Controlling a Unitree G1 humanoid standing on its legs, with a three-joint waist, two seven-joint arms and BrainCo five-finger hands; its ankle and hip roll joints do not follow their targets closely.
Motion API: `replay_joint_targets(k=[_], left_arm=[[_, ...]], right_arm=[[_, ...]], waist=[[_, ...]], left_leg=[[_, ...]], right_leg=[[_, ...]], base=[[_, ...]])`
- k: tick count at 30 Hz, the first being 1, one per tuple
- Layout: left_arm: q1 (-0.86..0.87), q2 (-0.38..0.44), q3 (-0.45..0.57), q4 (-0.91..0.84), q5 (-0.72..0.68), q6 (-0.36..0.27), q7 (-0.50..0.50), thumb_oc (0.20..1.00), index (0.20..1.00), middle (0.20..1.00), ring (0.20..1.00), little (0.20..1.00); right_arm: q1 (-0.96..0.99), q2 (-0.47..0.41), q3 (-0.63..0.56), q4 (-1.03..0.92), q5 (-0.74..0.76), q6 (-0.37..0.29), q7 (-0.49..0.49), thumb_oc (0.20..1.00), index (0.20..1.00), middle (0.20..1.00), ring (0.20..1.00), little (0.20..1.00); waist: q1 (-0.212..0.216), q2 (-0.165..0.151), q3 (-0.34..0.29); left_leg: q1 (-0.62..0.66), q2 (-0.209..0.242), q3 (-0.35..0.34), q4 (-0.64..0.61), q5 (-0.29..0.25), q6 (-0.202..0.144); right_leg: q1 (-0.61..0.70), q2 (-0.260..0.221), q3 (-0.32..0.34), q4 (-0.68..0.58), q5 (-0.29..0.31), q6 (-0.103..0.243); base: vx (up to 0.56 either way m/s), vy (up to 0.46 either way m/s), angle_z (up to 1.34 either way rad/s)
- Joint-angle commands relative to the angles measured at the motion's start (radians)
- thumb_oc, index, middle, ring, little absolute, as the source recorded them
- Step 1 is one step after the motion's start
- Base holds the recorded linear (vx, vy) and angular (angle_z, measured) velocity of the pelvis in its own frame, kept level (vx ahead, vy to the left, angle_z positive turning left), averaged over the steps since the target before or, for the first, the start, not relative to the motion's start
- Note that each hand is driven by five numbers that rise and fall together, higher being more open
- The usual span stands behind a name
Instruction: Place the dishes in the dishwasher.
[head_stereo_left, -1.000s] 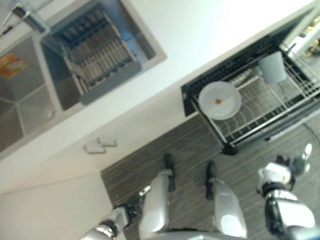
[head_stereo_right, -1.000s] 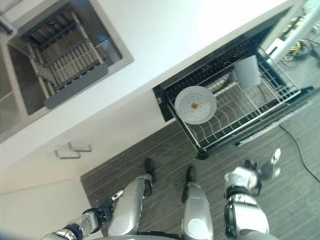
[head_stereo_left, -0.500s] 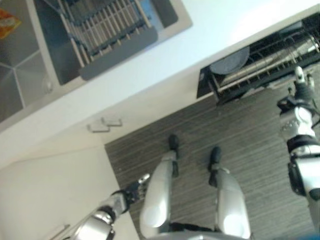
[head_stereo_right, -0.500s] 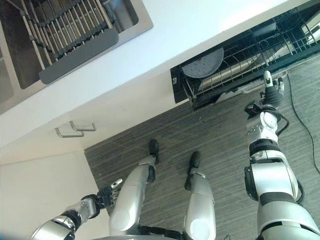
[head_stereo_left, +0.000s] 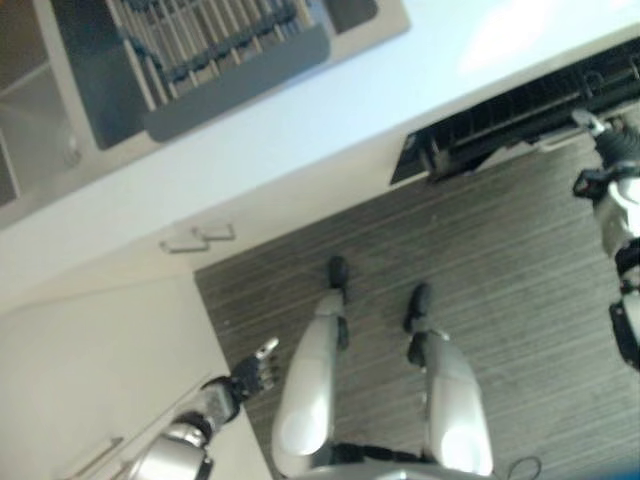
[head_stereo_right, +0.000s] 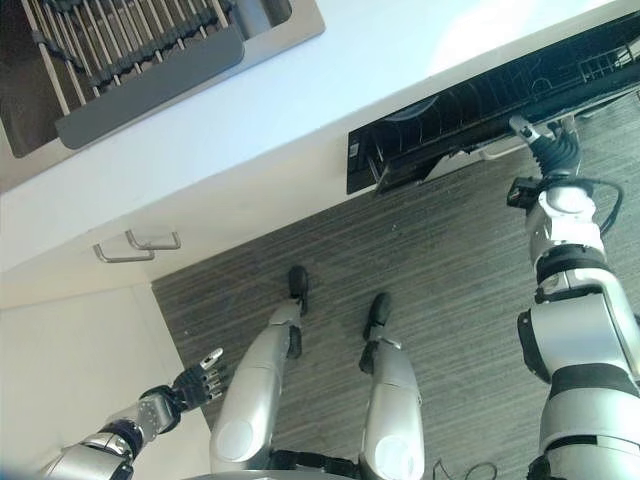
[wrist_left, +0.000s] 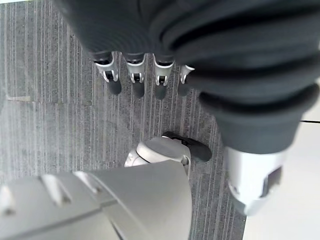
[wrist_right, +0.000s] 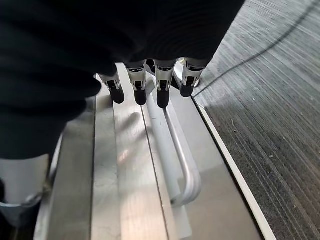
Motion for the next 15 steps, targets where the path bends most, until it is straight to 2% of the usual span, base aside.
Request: replay_joint_targets(k=[1,3,4,6,7,9,10,11,12,15], left_arm=[[0.089,0.086,-0.027,-0.023,0.065,0.013,-0.023,1.0,1.0,1.0,1.0,1.0],[0.104,0.098,-0.029,-0.027,0.055,0.011,-0.037,1.0,1.0,1.0,1.0,1.0],[0.11,0.111,-0.027,-0.029,0.052,0.022,-0.044,1.0,1.0,1.0,1.0,1.0],[0.11,0.116,-0.023,-0.031,0.057,0.027,-0.047,1.0,1.0,1.0,1.0,1.0],[0.121,0.128,-0.018,-0.036,0.085,0.043,-0.073,1.0,1.0,1.0,1.0,1.0],[0.129,0.133,-0.01,-0.037,0.064,0.04,-0.078,1.0,1.0,1.0,1.0,1.0],[0.129,0.136,-0.01,-0.039,0.059,0.046,-0.079,1.0,1.0,1.0,1.0,1.0],[0.132,0.14,0.0,-0.042,0.069,0.061,-0.091,1.0,1.0,1.0,1.0,1.0],[0.139,0.146,0.005,-0.047,0.073,0.066,-0.098,1.0,1.0,1.0,1.0,1.0],[0.159,0.154,0.02,-0.058,0.093,0.061,-0.111,1.0,1.0,1.0,1.0,1.0]], right_arm=[[-0.187,-0.072,0.085,-0.117,0.008,-0.122,0.054,1.0,1.0,1.0,1.0,1.0],[-0.218,-0.072,0.099,-0.136,0.034,-0.154,0.069,1.0,1.0,1.0,1.0,1.0],[-0.233,-0.067,0.11,-0.152,0.041,-0.182,0.081,1.0,1.0,1.0,1.0,1.0],[-0.239,-0.064,0.115,-0.156,0.054,-0.191,0.082,1.0,1.0,1.0,1.0,1.0],[-0.265,-0.047,0.1,-0.177,0.243,-0.242,0.163,1.0,1.0,1.0,1.0,1.0],[-0.28,-0.022,0.056,-0.196,0.482,-0.242,0.306,1.0,1.0,1.0,1.0,1.0],[-0.28,-0.005,0.026,-0.206,0.575,-0.218,0.374,1.0,1.0,1.0,1.0,1.0],[-0.27,0.019,-0.026,-0.239,0.705,-0.163,0.474,1.0,1.0,1.0,1.0,1.0],[-0.255,0.029,-0.058,-0.264,0.774,-0.127,0.543,1.0,1.0,1.0,1.0,1.0],[-0.218,0.062,-0.106,-0.334,0.854,-0.071,0.645,1.0,1.0,1.0,1.0,1.0]], waist=[[0.082,-0.06,-0.036],[0.091,-0.068,-0.036],[0.1,-0.076,-0.036],[0.101,-0.078,-0.036],[0.113,-0.083,-0.036],[0.122,-0.081,-0.036],[0.124,-0.082,-0.036],[0.128,-0.081,-0.036],[0.132,-0.082,-0.036],[0.141,-0.082,-0.036]], left_leg=[[-0.014,-0.001,-0.052,0.126,-0.116,-0.039],[-0.019,-0.004,-0.062,0.126,-0.115,-0.039],[0.0,-0.002,-0.067,0.126,-0.142,-0.044],[-0.001,0.0,-0.067,0.126,-0.142,-0.045],[0.001,0.004,-0.068,0.126,-0.144,-0.046],[0.003,0.005,-0.067,0.126,-0.147,-0.046],[0.003,0.006,-0.067,0.126,-0.148,-0.048],[0.007,0.008,-0.065,0.126,-0.148,-0.047],[0.01,0.009,-0.064,0.126,-0.148,-0.046],[0.015,0.011,-0.059,0.126,-0.148,-0.046]], right_leg=[[-0.038,-0.099,0.055,-0.005,0.079,0.091],[-0.039,-0.1,0.052,-0.005,0.079,0.092],[-0.018,-0.096,0.053,-0.005,0.055,0.102],[-0.017,-0.095,0.051,-0.005,0.054,0.102],[-0.006,-0.092,0.042,-0.005,0.047,0.1],[0.002,-0.093,0.036,-0.005,0.039,0.101],[0.004,-0.092,0.033,-0.005,0.036,0.101],[0.011,-0.092,0.029,-0.005,0.032,0.101],[0.016,-0.093,0.025,-0.005,0.03,0.102],[0.027,-0.096,0.016,-0.005,0.027,0.107]], base=[[0.14,-0.048,0.33],[0.17,-0.06,0.27],[0.18,-0.08,0.15],[0.11,-0.062,0.0],[0.09,-0.057,-0.07],[0.08,-0.049,-0.05],[0.06,-0.04,-0.02],[0.05,-0.052,-0.03],[0.05,-0.055,-0.04],[0.02,-0.051,-0.01]])
